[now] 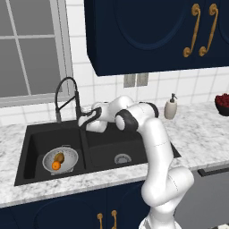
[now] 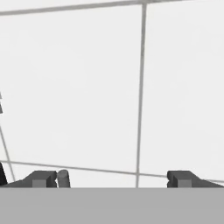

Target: Put the colander in the sink, put the pear, tangerine in the colander, and turn on the sink faucet and pour water over the colander.

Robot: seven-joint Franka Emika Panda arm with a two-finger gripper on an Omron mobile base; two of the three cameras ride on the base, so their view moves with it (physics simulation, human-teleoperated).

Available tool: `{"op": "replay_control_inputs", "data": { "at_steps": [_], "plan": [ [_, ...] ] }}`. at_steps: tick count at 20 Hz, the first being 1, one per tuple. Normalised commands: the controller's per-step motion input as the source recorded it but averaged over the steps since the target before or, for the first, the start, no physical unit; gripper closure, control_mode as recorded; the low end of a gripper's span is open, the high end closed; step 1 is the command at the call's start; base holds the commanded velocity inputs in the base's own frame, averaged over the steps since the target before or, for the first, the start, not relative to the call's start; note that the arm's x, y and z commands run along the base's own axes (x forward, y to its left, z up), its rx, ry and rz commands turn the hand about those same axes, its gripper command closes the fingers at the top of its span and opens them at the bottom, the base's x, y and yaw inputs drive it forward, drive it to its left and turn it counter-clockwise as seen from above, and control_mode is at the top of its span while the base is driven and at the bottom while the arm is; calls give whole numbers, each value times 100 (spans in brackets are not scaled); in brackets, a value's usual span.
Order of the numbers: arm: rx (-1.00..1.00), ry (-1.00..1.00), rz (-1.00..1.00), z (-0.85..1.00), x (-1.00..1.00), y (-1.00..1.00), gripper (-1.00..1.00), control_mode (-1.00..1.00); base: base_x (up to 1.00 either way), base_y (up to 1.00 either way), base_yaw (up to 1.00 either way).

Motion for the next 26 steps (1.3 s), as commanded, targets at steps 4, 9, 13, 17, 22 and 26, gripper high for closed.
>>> {"op": "replay_control_inputs", "data": {
  "at_steps": [4,9,13,17,22,26],
  "plan": [
    [0,0,0,-11,0,0,-100,-100,0,0,0],
    [0,0,0,-3,1,0,-100,-100,0,0,0],
    [0,0,0,0,10,0,-100,-100,0,0,0],
    [0,0,0,0,9,0,-100,-100,0,0,0],
    [0,0,0,0,-1,-12,-100,-100,0,0,0],
    [1,0,0,0,-1,-65,-100,-100,0,0,0]
  ]
}}
